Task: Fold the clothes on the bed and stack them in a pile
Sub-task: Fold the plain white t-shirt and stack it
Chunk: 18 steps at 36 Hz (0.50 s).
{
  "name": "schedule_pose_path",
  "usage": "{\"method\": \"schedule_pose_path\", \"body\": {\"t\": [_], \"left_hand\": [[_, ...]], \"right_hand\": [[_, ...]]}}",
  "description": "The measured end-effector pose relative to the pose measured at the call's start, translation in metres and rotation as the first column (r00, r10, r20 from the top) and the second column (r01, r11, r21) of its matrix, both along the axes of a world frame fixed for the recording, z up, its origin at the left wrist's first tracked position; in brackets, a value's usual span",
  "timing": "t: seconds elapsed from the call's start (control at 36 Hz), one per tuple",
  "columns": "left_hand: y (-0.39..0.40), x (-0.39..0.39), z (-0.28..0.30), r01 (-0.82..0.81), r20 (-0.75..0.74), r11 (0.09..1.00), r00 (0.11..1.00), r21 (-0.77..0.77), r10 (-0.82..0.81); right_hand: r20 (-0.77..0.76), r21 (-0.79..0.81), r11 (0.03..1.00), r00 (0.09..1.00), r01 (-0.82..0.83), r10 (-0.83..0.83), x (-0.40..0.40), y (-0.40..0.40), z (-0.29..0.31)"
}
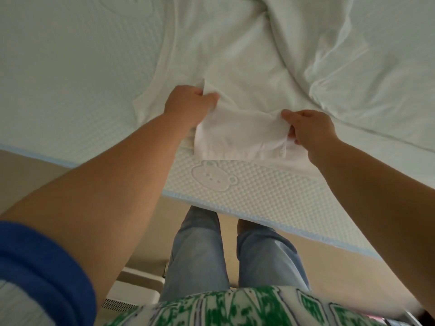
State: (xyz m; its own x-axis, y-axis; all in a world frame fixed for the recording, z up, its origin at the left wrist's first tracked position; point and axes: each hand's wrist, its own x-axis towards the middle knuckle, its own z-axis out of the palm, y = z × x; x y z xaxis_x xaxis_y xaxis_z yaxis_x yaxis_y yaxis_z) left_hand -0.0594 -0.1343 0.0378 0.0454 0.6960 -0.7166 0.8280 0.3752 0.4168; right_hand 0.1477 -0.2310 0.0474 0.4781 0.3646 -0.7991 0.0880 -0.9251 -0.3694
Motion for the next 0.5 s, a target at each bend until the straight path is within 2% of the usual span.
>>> {"method": "schedule_pose_path", "body": {"t": [0.06, 0.11, 0.17, 0.19, 0.25, 0.33, 0.36, 0.42, 0.5], "left_hand": [[0.009, 0.002, -0.003, -0.251, 0.103, 0.963, 0.96, -0.1, 0.261], [0.015, 0.001, -0.001, -0.481, 0.14, 0.852, 0.847, -0.207, 0.513], [0.019, 0.0, 0.0, -0.611, 0.136, 0.748, 0.744, -0.261, 0.655], [0.02, 0.001, 0.0, -0.637, 0.142, 0.726, 0.719, -0.259, 0.681], [0.02, 0.004, 0.001, -0.614, 0.151, 0.76, 0.748, -0.211, 0.646], [0.02, 0.005, -0.002, -0.385, 0.114, 0.922, 0.918, 0.04, 0.379], [0.019, 0.004, -0.003, -0.271, 0.065, 0.953, 0.962, 0.138, 0.264], [0.016, 0.001, -0.004, -0.082, -0.051, 0.954, 0.994, 0.288, 0.101], [0.012, -0.006, -0.005, 0.071, -0.136, 0.944, 0.99, 0.321, -0.029]], "right_hand": [[-0.038, -0.004, 0.992, 0.991, 0.126, -0.126, 0.003, 0.001, -0.003], [-0.04, 0.002, 0.982, 0.981, 0.188, -0.188, 0.005, -0.001, -0.006], [-0.03, 0.012, 0.98, 0.98, 0.199, -0.199, 0.006, -0.003, -0.008], [-0.02, 0.018, 0.982, 0.982, 0.187, -0.187, 0.006, -0.004, -0.009], [0.047, 0.035, 0.994, 0.993, 0.104, -0.105, 0.004, -0.006, -0.01], [0.261, 0.099, 0.988, 0.961, -0.122, 0.093, 0.002, -0.007, -0.007], [0.329, 0.122, 0.967, 0.928, -0.226, 0.175, 0.002, -0.007, -0.006], [0.411, 0.11, 0.882, 0.829, -0.458, 0.379, 0.001, -0.006, -0.004], [0.406, -0.016, 0.737, 0.669, -0.676, 0.622, 0.0, 0.002, -0.006]]}}
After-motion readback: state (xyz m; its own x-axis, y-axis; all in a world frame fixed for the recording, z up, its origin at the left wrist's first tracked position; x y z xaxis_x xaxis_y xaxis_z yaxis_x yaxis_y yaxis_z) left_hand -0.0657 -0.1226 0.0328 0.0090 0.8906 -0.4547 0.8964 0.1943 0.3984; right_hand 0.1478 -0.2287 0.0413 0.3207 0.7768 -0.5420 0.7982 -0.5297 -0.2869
